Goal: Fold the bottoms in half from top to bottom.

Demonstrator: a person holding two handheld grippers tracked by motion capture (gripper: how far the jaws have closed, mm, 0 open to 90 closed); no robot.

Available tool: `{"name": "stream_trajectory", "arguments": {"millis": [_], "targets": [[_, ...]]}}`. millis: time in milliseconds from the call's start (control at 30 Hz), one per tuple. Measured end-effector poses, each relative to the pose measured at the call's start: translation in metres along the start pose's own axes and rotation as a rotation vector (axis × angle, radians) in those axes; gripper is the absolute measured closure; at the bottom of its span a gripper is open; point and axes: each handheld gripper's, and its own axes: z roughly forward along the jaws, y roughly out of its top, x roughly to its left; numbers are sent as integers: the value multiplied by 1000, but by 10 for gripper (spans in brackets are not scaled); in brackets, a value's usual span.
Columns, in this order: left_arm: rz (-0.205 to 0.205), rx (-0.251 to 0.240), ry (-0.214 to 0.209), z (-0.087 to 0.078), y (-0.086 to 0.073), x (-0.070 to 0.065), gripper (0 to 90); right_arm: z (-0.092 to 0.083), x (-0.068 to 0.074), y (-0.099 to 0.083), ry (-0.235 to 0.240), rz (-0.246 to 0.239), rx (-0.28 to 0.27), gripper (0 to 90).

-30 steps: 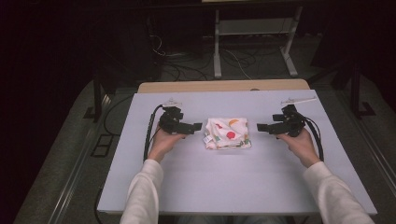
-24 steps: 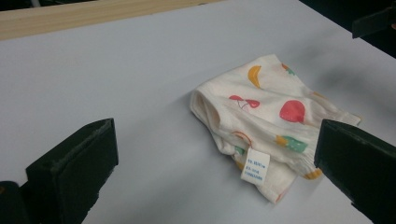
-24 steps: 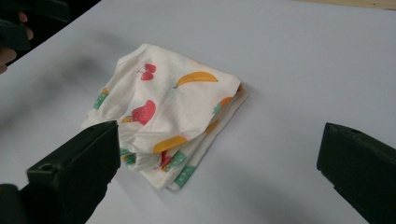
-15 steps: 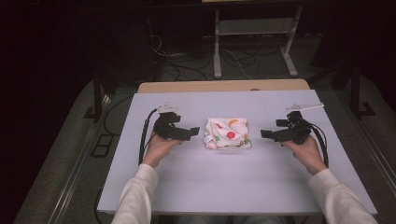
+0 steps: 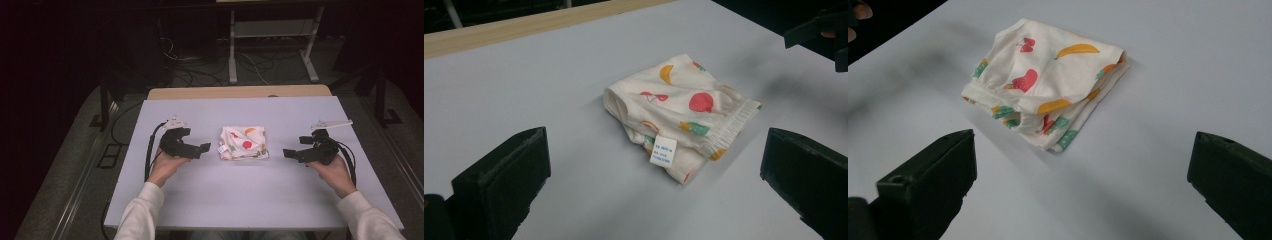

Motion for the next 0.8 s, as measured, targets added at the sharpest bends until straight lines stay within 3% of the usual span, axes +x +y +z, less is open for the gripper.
{"name": "stream_trajectory", "arguments": {"millis": [433, 800], "targets": [[10, -40, -1, -18, -21, -7, 0, -12, 18, -17, -6, -33, 4, 0], [20, -45, -19, -27, -43, -15, 0, -21, 29, -41, 0, -28, -10, 0]]}}
